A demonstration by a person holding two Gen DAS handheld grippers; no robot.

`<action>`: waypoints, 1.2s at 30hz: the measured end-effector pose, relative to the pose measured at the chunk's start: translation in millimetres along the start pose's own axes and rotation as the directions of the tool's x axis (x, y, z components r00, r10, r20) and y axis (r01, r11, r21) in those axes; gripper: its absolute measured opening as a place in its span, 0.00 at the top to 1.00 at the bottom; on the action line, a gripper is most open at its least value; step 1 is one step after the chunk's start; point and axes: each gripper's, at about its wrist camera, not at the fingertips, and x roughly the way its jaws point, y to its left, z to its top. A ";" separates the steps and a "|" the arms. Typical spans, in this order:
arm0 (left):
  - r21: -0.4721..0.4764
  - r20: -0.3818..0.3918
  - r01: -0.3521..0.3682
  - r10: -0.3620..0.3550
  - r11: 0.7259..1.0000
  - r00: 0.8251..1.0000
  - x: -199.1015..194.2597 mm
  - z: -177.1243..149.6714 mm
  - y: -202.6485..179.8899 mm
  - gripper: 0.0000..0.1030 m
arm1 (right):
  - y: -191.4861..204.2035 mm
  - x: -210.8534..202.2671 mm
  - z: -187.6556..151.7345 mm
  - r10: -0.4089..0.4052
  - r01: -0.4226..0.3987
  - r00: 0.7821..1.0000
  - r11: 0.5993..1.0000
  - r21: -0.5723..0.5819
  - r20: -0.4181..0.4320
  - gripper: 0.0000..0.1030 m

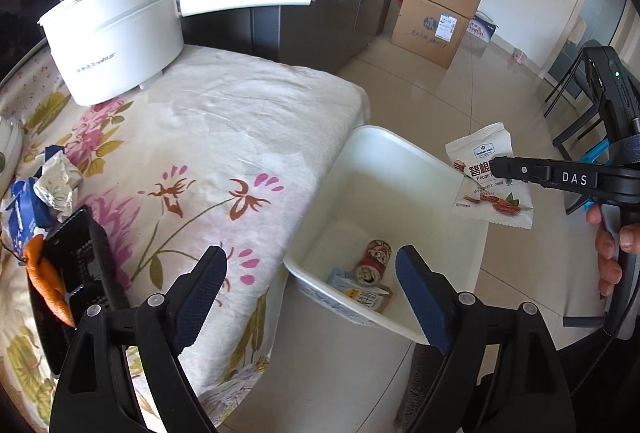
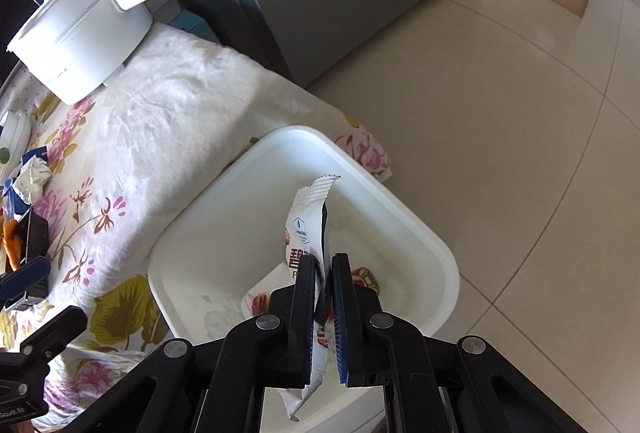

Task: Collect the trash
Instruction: 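Drop the red can into the white bin with left while right drops the pecan bag in, then grasp the orange peel in the black tray with the right gripper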

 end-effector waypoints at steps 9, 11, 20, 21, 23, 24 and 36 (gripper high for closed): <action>-0.087 0.038 -0.039 0.043 0.995 0.998 -43.2 -10.5 52.5 0.14 | 29.8 -17.9 9.6 -0.008 0.005 0.996 1.000 0.030 0.085 0.24; -0.111 0.040 -0.048 0.053 0.993 0.998 -51.1 -14.1 65.2 0.14 | 44.4 -21.9 11.3 -0.004 0.004 0.995 1.000 0.004 0.103 0.20; -0.196 0.039 -0.129 0.139 0.972 0.990 -83.2 -37.6 122.4 0.13 | 119.4 -20.9 7.2 0.034 -0.019 0.994 0.990 -0.141 0.101 0.15; -0.206 0.038 -0.138 0.149 0.969 0.988 -86.9 -41.3 129.2 0.13 | 127.2 -20.5 6.3 0.043 -0.028 0.994 0.988 -0.152 0.098 0.15; -0.226 0.036 -0.157 0.170 0.961 0.985 -94.2 -48.2 142.7 0.13 | 142.5 -19.5 5.1 0.061 -0.045 0.994 0.984 -0.174 0.090 0.12; -0.237 0.036 -0.168 0.181 0.957 0.983 -98.0 -52.3 149.8 0.12 | 150.1 -18.8 4.4 0.070 -0.053 0.994 0.981 -0.185 0.088 0.12; -0.381 0.014 -0.259 0.286 0.887 0.958 -136.5 -95.7 234.2 0.02 | 255.4 -7.9 -10.7 0.124 -0.085 0.989 0.928 -0.362 0.086 0.08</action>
